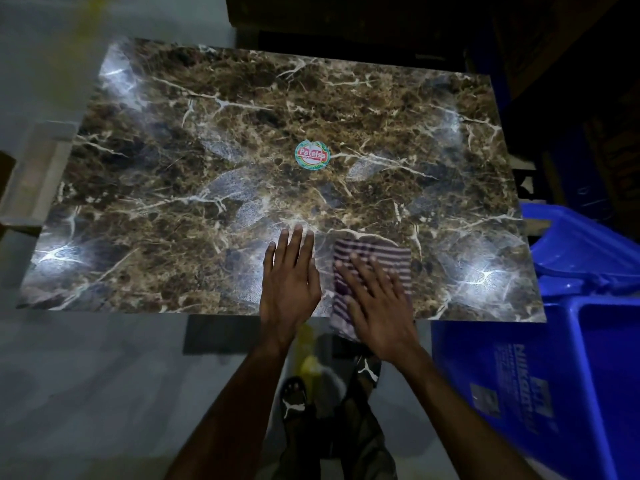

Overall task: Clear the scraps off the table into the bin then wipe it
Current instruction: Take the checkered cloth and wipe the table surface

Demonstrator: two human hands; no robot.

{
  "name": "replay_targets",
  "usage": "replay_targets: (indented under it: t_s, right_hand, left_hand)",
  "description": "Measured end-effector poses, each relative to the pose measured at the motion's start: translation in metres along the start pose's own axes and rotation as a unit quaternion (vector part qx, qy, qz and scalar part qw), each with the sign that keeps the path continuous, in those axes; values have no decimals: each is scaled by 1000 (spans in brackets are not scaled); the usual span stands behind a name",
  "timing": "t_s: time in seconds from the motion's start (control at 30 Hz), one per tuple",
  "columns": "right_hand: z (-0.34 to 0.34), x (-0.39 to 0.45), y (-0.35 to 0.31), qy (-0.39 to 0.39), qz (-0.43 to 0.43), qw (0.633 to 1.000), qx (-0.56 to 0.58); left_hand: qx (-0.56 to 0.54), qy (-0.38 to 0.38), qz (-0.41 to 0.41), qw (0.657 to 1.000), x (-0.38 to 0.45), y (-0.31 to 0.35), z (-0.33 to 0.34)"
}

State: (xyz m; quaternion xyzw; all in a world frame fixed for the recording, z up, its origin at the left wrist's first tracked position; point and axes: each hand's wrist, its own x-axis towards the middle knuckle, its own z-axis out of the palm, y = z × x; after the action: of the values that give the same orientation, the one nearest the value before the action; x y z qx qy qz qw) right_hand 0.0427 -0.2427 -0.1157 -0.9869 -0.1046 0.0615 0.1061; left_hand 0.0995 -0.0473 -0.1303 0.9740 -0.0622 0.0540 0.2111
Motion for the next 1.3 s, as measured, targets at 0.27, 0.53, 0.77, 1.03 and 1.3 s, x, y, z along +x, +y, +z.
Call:
replay_targets:
  t_s: [0.27,0.53,0.77,1.03,1.3]
  right_hand:
    - [-7,58,22,41,121,992,16]
    - [1,-2,8,-4,-9,1000,-6]
    - [-17,7,55,22,106,994,20]
    - [-5,-3,30,17,3,1000,11]
    - [-28,-19,93,8,99,995,21]
  left_hand:
    - [32,-13,76,997,-3,-2,5]
    - [42,-46,86,994,-2,-4,6]
    - [41,-44,77,995,1,1,7]
    - [47,-22,-68,996,6,60,22]
    - [44,-70,61,995,3,68,29]
